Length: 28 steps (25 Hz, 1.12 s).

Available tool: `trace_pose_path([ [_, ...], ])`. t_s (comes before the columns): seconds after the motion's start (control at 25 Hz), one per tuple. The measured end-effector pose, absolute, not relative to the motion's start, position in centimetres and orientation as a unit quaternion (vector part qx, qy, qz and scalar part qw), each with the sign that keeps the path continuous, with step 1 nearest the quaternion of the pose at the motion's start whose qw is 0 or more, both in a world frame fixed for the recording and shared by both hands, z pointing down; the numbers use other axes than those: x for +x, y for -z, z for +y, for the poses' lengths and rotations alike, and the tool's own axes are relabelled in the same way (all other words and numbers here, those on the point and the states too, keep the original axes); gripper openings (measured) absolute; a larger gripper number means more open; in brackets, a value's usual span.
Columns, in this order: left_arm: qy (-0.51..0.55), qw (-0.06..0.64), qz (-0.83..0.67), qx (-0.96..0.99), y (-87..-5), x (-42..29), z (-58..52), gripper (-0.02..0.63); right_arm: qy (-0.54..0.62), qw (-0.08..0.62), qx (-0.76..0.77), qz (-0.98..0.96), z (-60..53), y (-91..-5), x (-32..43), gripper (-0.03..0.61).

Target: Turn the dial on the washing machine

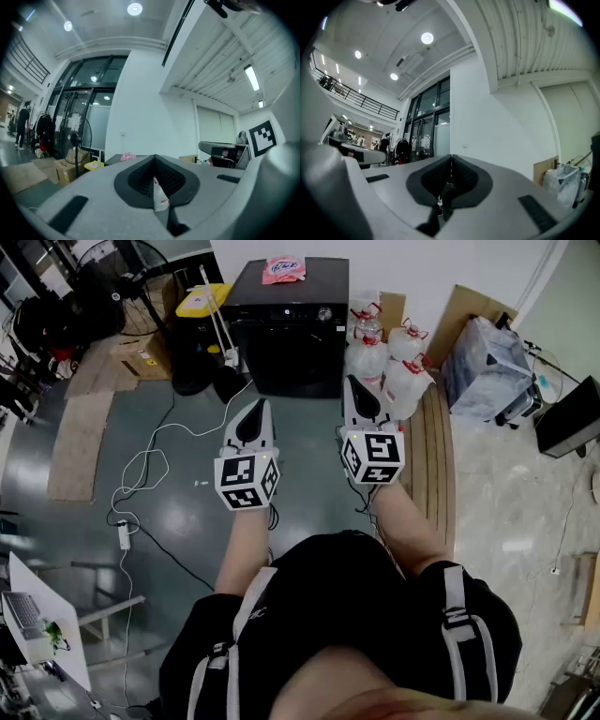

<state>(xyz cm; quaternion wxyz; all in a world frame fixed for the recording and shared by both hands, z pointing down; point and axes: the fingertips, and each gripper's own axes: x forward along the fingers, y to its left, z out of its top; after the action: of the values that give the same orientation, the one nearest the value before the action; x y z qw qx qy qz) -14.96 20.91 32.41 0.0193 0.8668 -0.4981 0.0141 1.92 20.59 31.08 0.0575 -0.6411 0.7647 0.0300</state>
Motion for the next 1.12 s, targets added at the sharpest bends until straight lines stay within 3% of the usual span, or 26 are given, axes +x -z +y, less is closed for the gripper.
trace_pose_path([
  [0.68,-0.031,0.019,-0.483,0.875,-33.0,-16.2,22.1,-0.006,-0.045,0.054,-0.657,0.751,22.6,-31.0,-0.4,0.009],
  [1.12,-0.037,0.017,-0.484,0.874,-34.7,-15.3,16.2,-0.006,-0.023,0.053,-0.668,0.742,16.2,-33.7,1.6,0.009],
])
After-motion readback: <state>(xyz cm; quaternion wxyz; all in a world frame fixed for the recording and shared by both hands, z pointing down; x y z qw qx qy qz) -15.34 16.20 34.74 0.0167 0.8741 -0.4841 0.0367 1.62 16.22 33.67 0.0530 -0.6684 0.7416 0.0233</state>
